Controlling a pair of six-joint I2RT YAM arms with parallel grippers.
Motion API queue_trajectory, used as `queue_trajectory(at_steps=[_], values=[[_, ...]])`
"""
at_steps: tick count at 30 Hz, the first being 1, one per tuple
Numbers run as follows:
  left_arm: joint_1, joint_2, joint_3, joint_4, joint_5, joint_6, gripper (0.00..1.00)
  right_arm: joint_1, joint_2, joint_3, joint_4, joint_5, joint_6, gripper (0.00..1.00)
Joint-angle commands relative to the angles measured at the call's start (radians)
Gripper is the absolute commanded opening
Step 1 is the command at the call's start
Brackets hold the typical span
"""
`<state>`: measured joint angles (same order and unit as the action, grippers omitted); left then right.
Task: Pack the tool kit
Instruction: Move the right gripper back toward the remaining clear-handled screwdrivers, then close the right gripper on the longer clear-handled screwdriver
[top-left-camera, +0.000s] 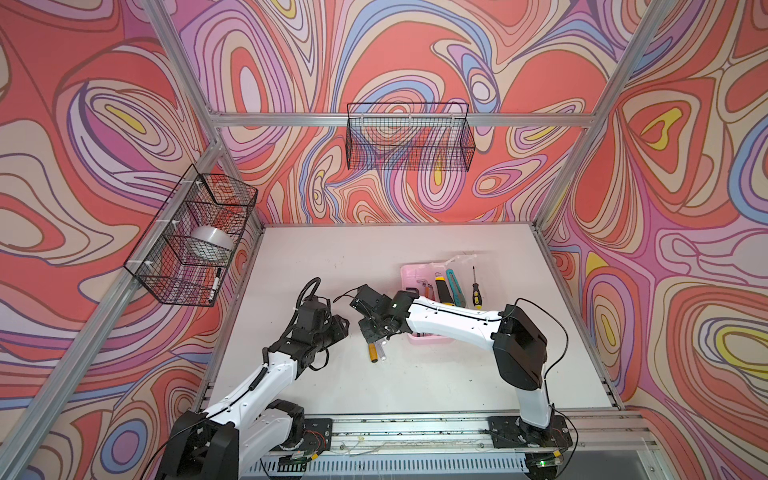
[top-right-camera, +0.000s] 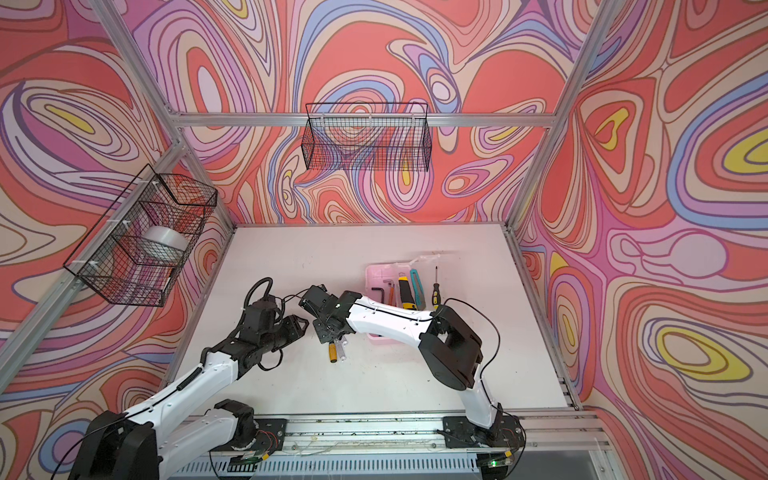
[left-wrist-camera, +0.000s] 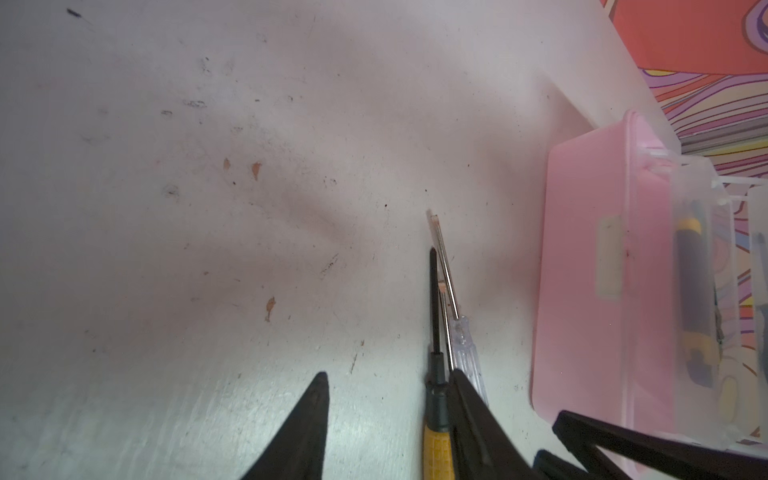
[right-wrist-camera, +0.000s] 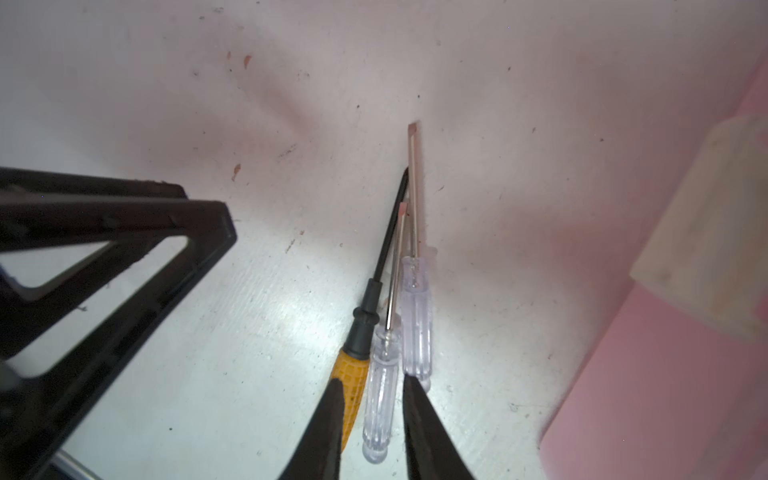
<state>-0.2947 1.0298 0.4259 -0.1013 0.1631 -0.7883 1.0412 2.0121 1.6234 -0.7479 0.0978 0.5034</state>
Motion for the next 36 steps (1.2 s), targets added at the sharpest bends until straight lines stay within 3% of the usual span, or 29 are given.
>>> queue_trajectory(at_steps=[1, 14, 36], values=[[-0.005, -0.013, -0.016, -0.02, -0.024, 0.013, 0.47, 0.003, 0.019, -0.013, 0.037, -0.083, 0.028, 0.27], [-0.004, 0.001, -0.041, 0.007, -0.023, 0.006, 0.47, -0.009, 0.109, 0.011, -0.018, 0.031, 0.04, 0.3], [-0.006, 0.053, -0.036, 0.034, -0.023, 0.006, 0.46, -0.071, 0.164, -0.02, 0.017, -0.009, 0.007, 0.26]])
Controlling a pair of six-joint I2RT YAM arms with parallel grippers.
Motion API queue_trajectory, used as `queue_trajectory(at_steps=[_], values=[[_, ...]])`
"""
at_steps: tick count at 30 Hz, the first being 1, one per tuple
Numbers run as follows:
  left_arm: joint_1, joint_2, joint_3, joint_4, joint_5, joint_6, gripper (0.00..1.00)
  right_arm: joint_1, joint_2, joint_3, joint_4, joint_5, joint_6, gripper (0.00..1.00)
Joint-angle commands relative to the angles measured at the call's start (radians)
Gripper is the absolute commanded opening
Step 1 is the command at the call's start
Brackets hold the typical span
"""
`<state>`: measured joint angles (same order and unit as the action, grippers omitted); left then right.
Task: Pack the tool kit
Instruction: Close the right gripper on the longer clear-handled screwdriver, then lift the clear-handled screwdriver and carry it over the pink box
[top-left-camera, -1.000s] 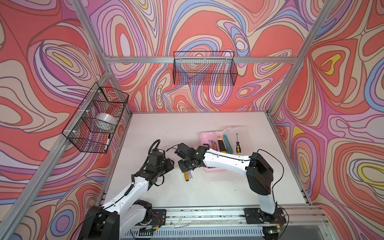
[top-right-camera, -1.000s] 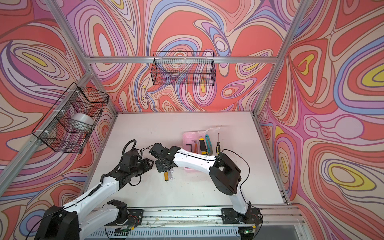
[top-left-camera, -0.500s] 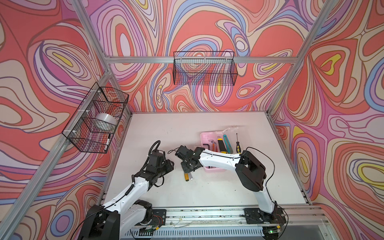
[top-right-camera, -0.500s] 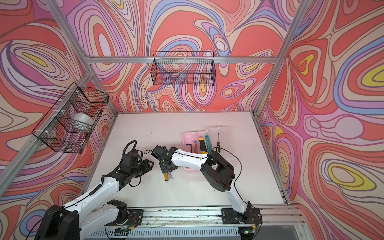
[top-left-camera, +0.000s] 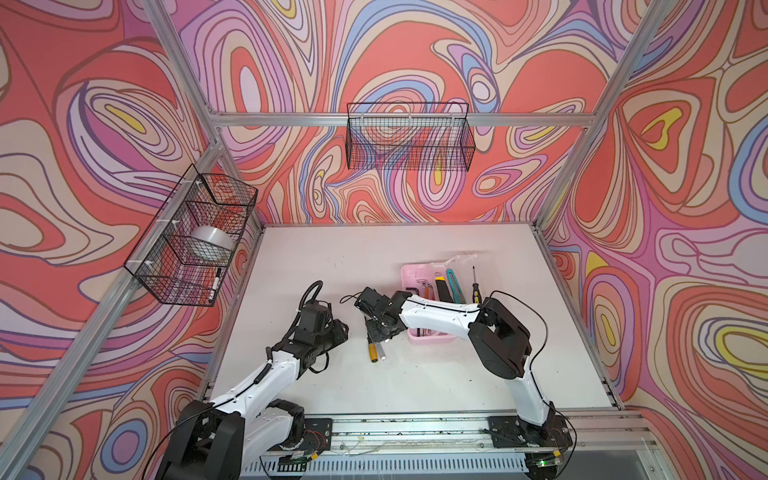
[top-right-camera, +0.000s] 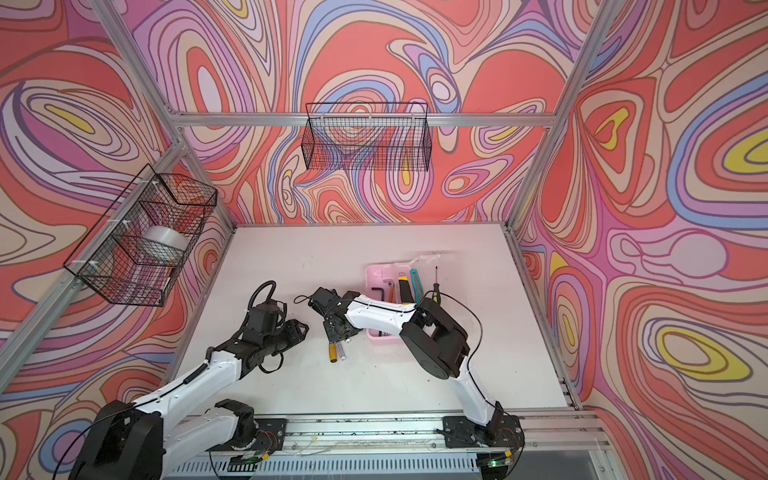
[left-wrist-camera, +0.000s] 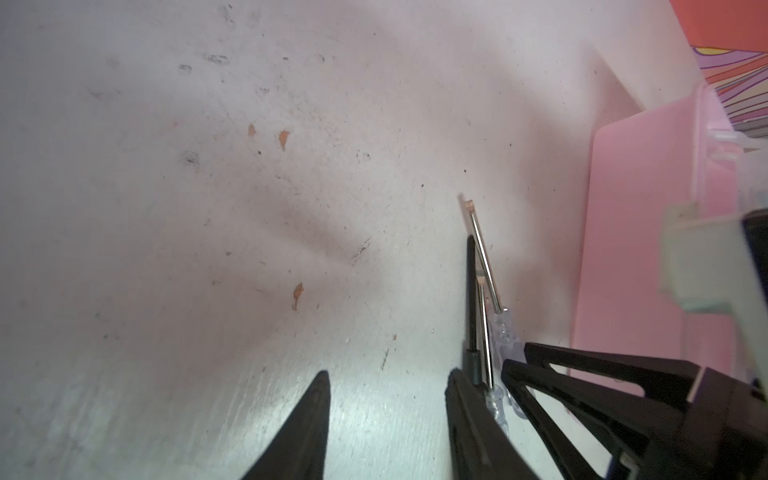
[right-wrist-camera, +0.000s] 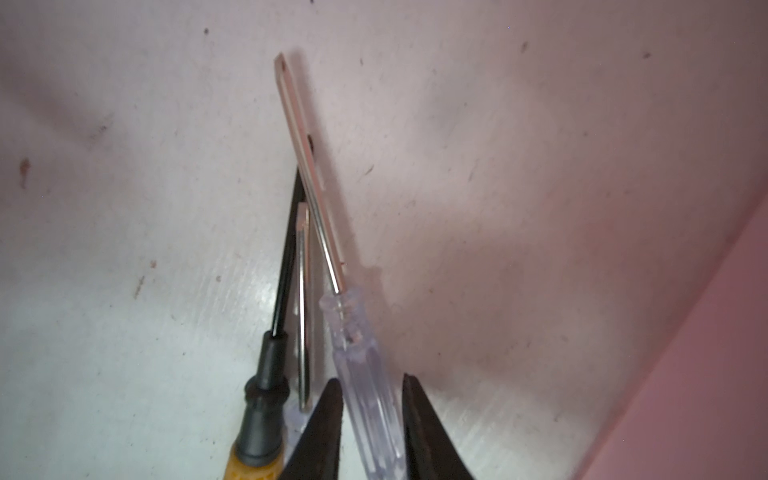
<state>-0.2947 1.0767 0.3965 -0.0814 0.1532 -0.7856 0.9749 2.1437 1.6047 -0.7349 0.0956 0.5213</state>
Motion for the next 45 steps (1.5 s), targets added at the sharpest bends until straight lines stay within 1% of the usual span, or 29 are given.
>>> queue_trajectory(at_steps=[1, 5, 10, 12, 14, 15, 22, 25, 27, 29, 33, 36, 39, 42, 45], values=[[-0.005, 0.005, -0.007, 0.014, -0.014, 0.003, 0.46, -0.004, 0.035, 0.001, 0.002, -0.005, -0.012, 0.26], [-0.005, 0.008, -0.011, 0.017, -0.014, 0.002, 0.46, -0.005, 0.041, 0.006, -0.004, 0.0, -0.014, 0.24], [-0.005, 0.004, -0.007, 0.019, -0.014, 0.002, 0.47, -0.005, 0.04, 0.017, -0.021, 0.014, -0.019, 0.15], [-0.005, 0.006, -0.006, 0.019, -0.014, 0.003, 0.46, -0.005, 0.027, 0.022, -0.029, 0.02, -0.022, 0.1], [-0.005, 0.006, -0.003, 0.021, -0.014, 0.003, 0.46, -0.005, 0.0, 0.024, -0.038, 0.033, -0.027, 0.01], [-0.005, 0.008, -0.002, 0.022, -0.014, 0.003, 0.46, -0.004, -0.018, 0.025, -0.04, 0.036, -0.033, 0.0], [-0.004, 0.015, 0.004, 0.024, -0.01, 0.003, 0.46, -0.005, -0.2, 0.026, -0.059, 0.032, -0.077, 0.0], [-0.005, 0.016, 0.008, 0.028, -0.006, 0.002, 0.46, -0.011, -0.298, 0.032, -0.104, 0.129, -0.087, 0.0], [-0.005, 0.016, 0.01, 0.028, -0.003, 0.002, 0.46, -0.044, -0.358, 0.03, -0.163, 0.215, -0.094, 0.0], [-0.005, 0.015, 0.012, 0.03, -0.001, 0.003, 0.46, -0.104, -0.429, -0.002, -0.207, 0.267, -0.099, 0.0], [-0.005, 0.018, 0.022, 0.024, 0.003, 0.009, 0.46, -0.277, -0.561, -0.127, -0.237, 0.303, -0.108, 0.0], [-0.004, 0.024, 0.025, 0.027, -0.001, 0.011, 0.46, -0.376, -0.633, -0.21, -0.235, 0.306, -0.118, 0.0], [-0.005, 0.043, 0.028, 0.035, 0.005, 0.011, 0.46, -0.448, -0.677, -0.276, -0.212, 0.281, -0.117, 0.0], [-0.007, 0.063, 0.032, 0.047, 0.015, 0.008, 0.46, -0.488, -0.69, -0.329, -0.179, 0.249, -0.114, 0.0], [-0.009, 0.076, 0.042, 0.043, 0.02, 0.009, 0.46, -0.503, -0.685, -0.359, -0.157, 0.231, -0.111, 0.0]])
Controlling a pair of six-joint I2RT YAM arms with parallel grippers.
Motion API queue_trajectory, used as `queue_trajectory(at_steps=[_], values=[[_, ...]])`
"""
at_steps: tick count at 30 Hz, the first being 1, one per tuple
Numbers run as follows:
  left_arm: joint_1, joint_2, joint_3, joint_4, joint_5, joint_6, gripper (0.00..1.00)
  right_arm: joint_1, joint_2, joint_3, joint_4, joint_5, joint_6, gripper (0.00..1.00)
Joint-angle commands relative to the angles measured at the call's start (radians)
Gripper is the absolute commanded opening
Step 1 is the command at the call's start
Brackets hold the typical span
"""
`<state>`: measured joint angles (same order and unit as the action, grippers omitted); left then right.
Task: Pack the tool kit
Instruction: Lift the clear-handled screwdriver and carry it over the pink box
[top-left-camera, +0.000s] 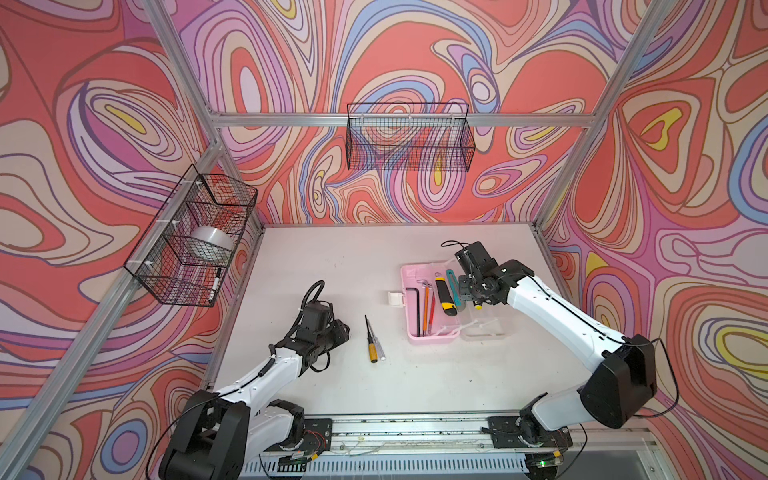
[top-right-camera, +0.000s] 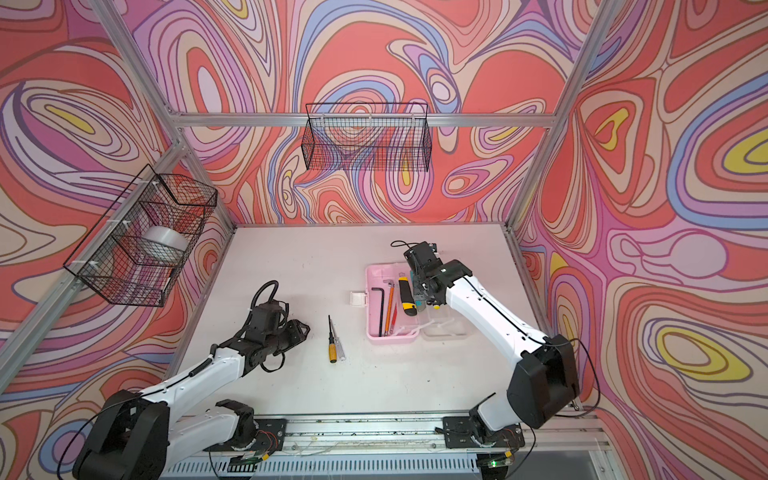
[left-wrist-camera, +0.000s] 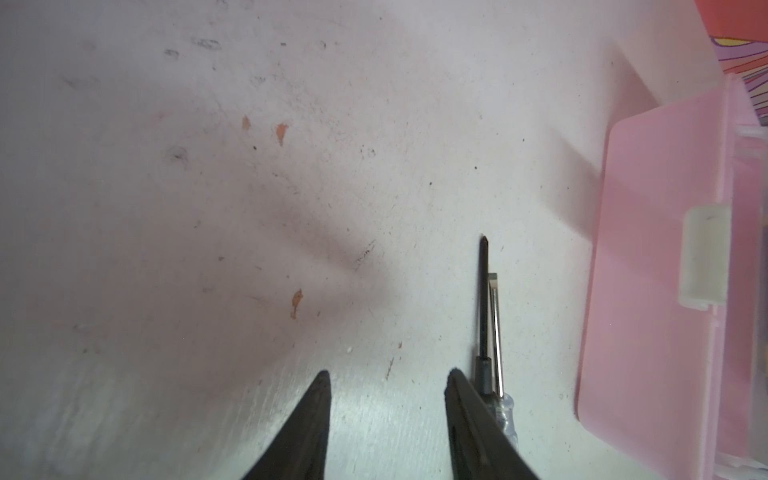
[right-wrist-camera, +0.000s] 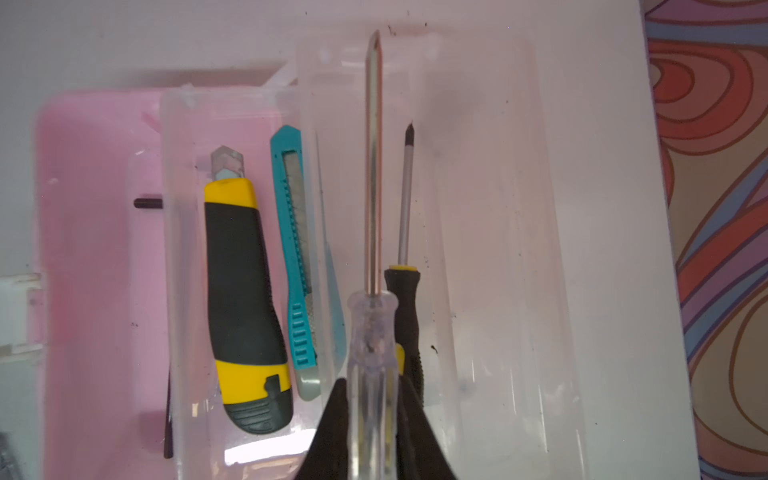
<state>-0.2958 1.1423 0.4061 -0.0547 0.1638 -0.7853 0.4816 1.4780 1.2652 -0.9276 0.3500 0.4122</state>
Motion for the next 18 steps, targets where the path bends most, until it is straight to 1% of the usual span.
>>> queue_trajectory(at_steps=[1, 13, 15, 18], values=[[-0.009, 0.012, 0.034, 0.015, 0.007, 0.011, 0.46, -0.011, -0.016, -0.025, 0.042, -0.026, 0.0, 0.0], [-0.014, 0.017, 0.035, 0.007, -0.005, 0.009, 0.46, -0.027, 0.002, -0.047, 0.064, -0.042, 0.001, 0.01], [-0.014, 0.018, 0.036, 0.007, -0.006, 0.009, 0.46, -0.028, 0.002, -0.043, 0.063, -0.046, 0.001, 0.07], [-0.015, 0.022, 0.037, 0.013, -0.007, 0.008, 0.46, -0.028, 0.001, -0.03, 0.057, -0.049, 0.002, 0.19]])
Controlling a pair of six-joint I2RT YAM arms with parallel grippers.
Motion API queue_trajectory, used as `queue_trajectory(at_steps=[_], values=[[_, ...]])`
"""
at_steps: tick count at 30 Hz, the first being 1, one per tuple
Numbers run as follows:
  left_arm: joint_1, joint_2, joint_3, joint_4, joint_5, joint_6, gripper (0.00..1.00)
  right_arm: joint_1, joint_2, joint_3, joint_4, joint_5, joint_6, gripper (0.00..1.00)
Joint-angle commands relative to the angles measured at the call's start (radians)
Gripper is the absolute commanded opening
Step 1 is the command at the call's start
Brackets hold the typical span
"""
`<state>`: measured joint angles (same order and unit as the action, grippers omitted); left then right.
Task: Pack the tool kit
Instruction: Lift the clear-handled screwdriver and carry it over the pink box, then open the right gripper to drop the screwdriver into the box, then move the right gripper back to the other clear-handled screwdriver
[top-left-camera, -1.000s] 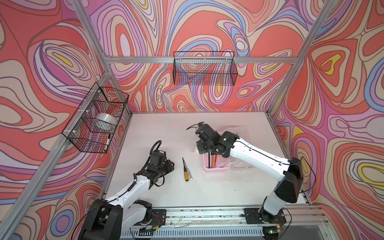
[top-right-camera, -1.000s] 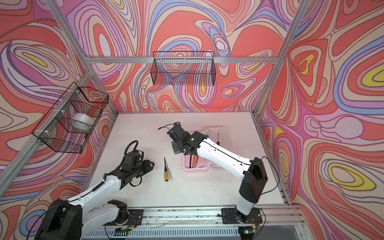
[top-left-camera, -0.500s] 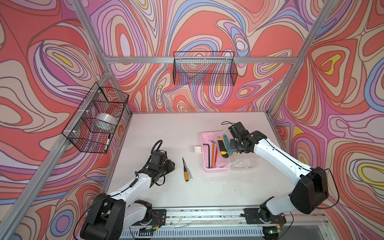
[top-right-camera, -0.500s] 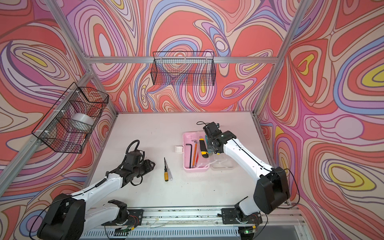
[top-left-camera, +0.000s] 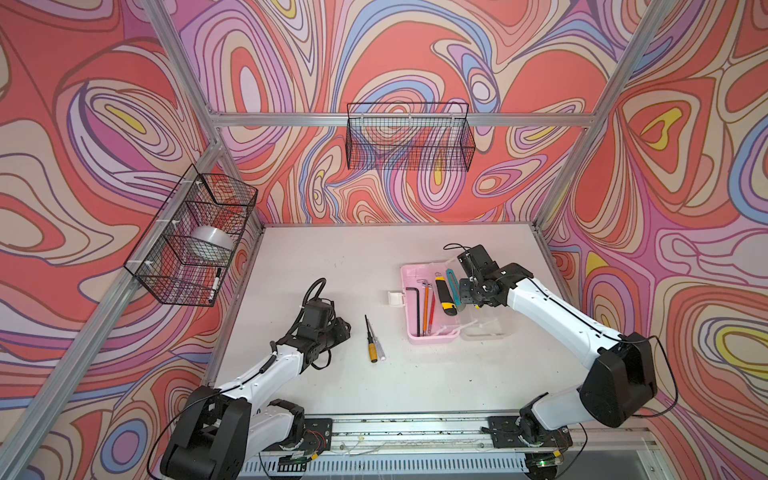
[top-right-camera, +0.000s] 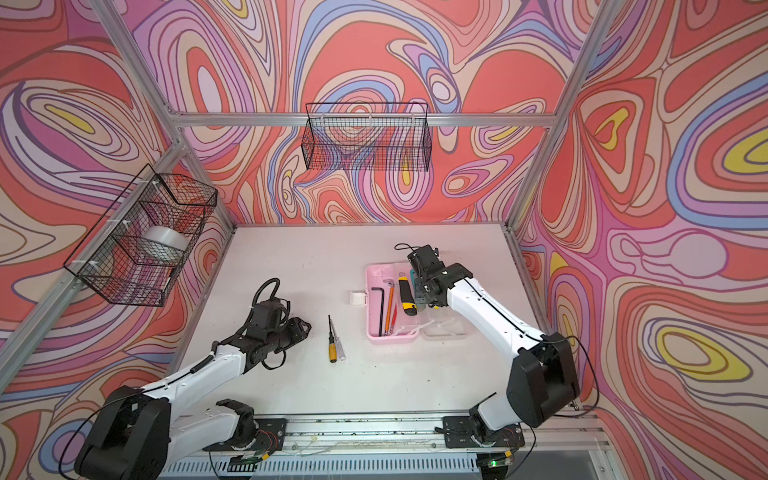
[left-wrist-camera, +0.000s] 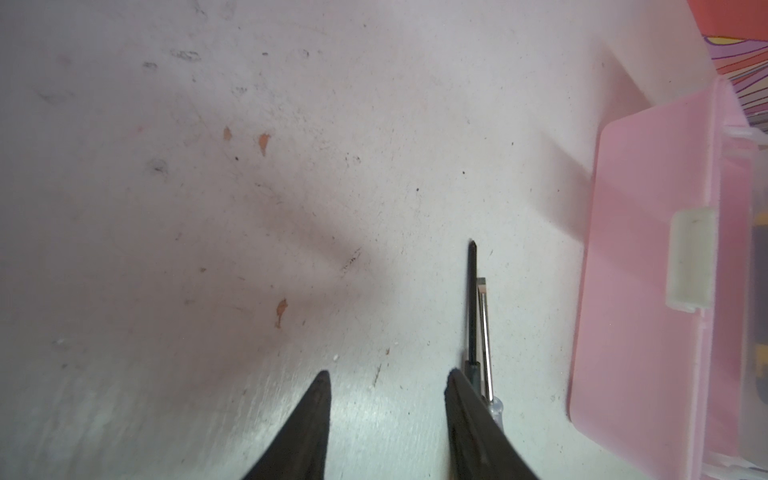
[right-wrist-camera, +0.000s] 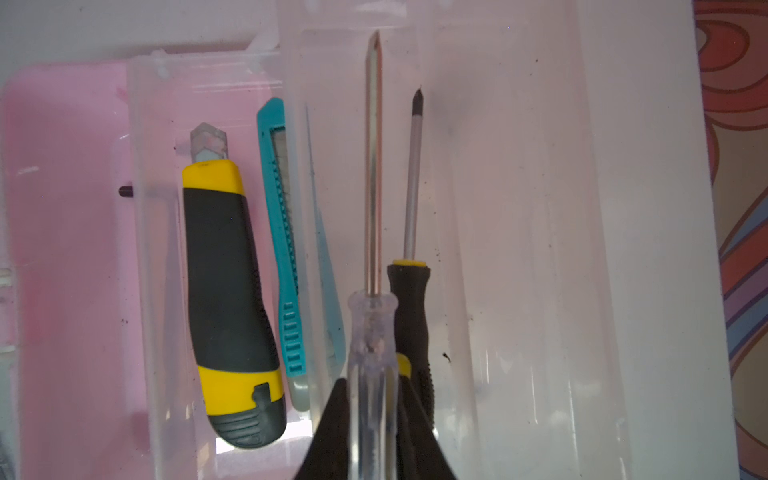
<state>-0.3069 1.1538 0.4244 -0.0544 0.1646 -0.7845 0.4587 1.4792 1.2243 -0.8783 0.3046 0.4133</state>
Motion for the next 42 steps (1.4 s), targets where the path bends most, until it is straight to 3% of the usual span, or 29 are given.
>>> queue_trajectory(at_steps=[1, 5, 10, 15, 17, 22, 28, 34, 42], values=[[-0.003, 0.012, 0.02, 0.013, -0.006, 0.009, 0.46, -0.004, -0.001, 0.017, 0.002, -0.005, 0.002, 0.22], [-0.005, 0.015, 0.022, 0.017, -0.007, 0.01, 0.46, -0.005, 0.0, 0.042, -0.014, 0.002, -0.003, 0.29], [-0.005, 0.012, 0.022, 0.016, -0.004, 0.01, 0.46, -0.004, -0.005, 0.094, -0.038, 0.0, -0.01, 0.29], [-0.005, 0.001, 0.019, 0.012, -0.009, 0.01, 0.47, 0.008, -0.05, 0.154, -0.007, -0.223, -0.024, 0.28], [-0.005, 0.002, 0.019, 0.014, -0.004, 0.008, 0.47, 0.053, -0.056, 0.174, 0.01, -0.247, -0.005, 0.28], [-0.005, -0.005, 0.01, 0.021, 0.006, -0.002, 0.47, 0.29, 0.021, 0.263, -0.019, -0.076, 0.032, 0.3], [-0.005, -0.036, 0.007, 0.0, 0.003, -0.002, 0.47, 0.47, 0.178, 0.299, 0.044, -0.11, 0.08, 0.35], [-0.005, -0.091, -0.016, -0.027, -0.014, -0.002, 0.47, 0.557, 0.344, 0.328, 0.096, -0.196, 0.096, 0.25], [-0.005, -0.129, -0.045, -0.048, -0.027, -0.006, 0.47, 0.574, 0.479, 0.312, 0.157, -0.283, 0.116, 0.24]])
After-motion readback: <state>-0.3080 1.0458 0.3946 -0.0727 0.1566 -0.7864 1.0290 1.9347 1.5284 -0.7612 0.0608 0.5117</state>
